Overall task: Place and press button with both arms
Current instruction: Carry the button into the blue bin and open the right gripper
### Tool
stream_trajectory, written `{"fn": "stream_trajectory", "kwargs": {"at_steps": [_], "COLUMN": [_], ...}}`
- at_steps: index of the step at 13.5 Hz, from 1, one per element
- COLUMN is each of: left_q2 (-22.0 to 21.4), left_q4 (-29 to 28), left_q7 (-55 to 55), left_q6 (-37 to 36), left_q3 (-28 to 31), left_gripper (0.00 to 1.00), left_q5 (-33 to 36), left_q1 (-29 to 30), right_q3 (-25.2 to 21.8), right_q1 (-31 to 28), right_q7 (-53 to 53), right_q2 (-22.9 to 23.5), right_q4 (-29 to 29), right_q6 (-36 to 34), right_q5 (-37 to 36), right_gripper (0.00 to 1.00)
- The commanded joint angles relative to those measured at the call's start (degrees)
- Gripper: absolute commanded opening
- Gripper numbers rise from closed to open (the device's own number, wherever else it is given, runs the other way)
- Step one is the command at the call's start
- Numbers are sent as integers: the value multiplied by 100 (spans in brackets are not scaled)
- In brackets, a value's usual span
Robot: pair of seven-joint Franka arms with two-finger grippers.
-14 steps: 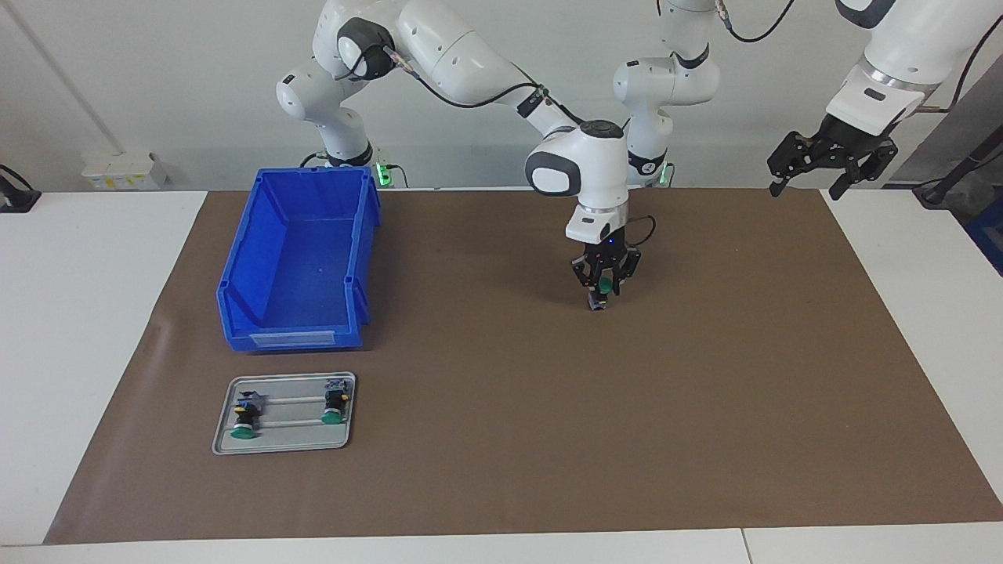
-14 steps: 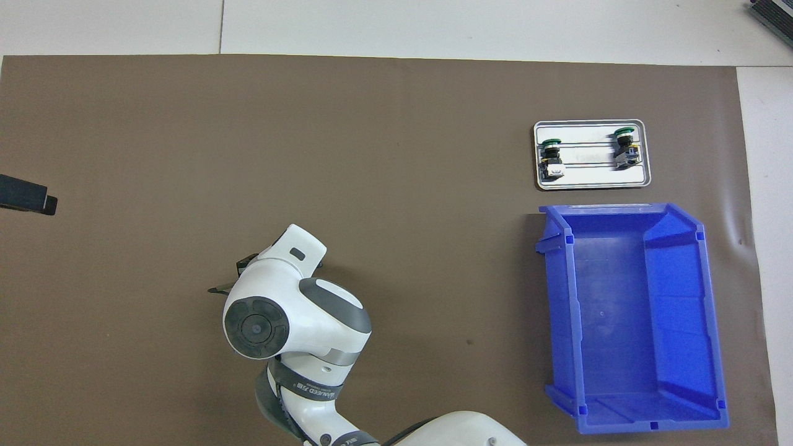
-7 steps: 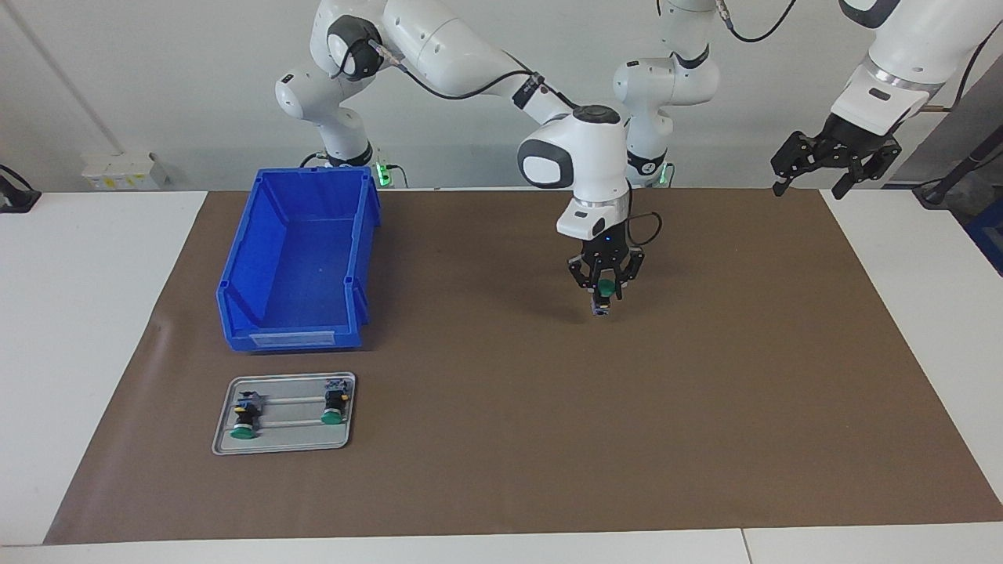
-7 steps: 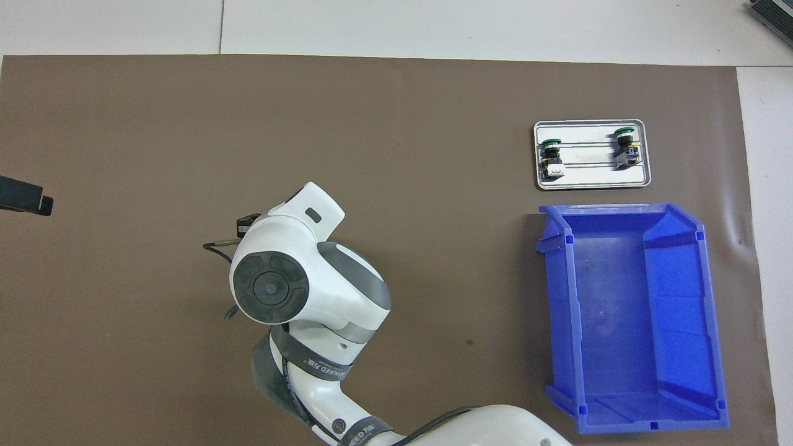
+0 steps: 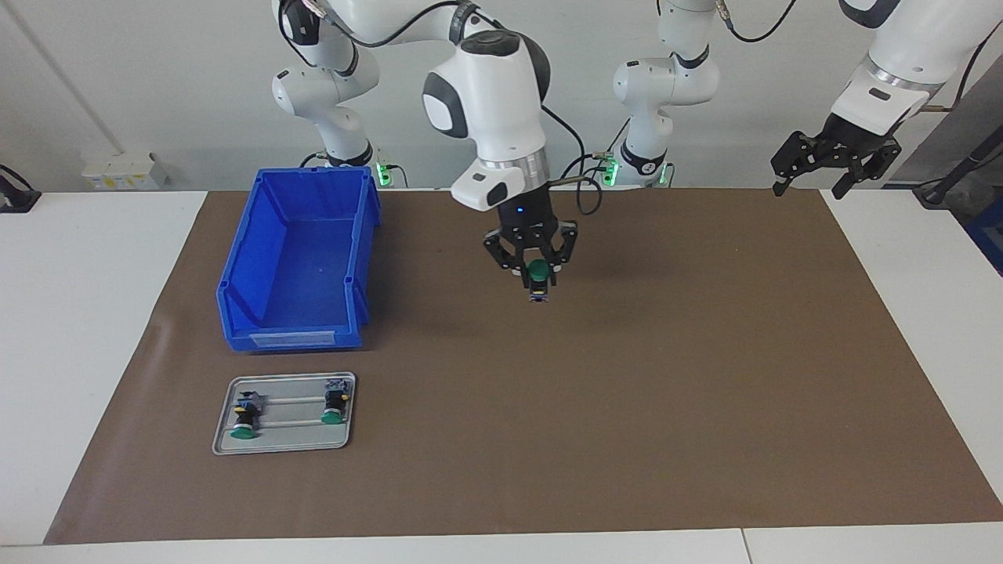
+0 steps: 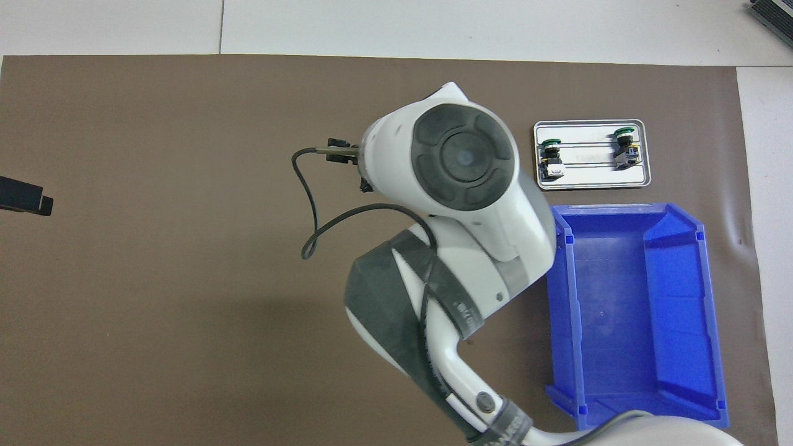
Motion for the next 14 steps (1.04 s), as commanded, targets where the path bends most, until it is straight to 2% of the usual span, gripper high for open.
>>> {"fn": "stream_trajectory", "kwargs": {"at_steps": [1,3,6,10,12,14], "left_q2": [-156,-156,-147,-156,-156,-156], "left_q4": [-163,-163,-163,-163,-163,-163], "left_q7": [-72,-72,-72,-72,-72,-72], "left_q6": [-34,-25,-34,-34,-34,-34], "left_q3": [-14,-14,-14,-14,-14,-14], "left_gripper": [100,100,100,100,100,100], "left_q5": [110,110,110,110,110,110], "left_q1": [0,0,0,0,0,0], "right_q3": [78,78,70,70,61,43], "right_q1": [-751,-1375,-2298,-3248,-3513,-3697], "right_q7": [-1132,-2142,-3882,-5642,-6101,-6304], "right_q2": [-735,-1210,-1782,-2511,-2863,-2996], "right_q4": [-518,-1017,-2071,-3653,-4488,-4965], "right_q6": [-600,-1040,-1104,-605,-104,248], "right_q5": [566,726,735,902,902,998], "right_gripper": [0,0,0,0,0,0]}}
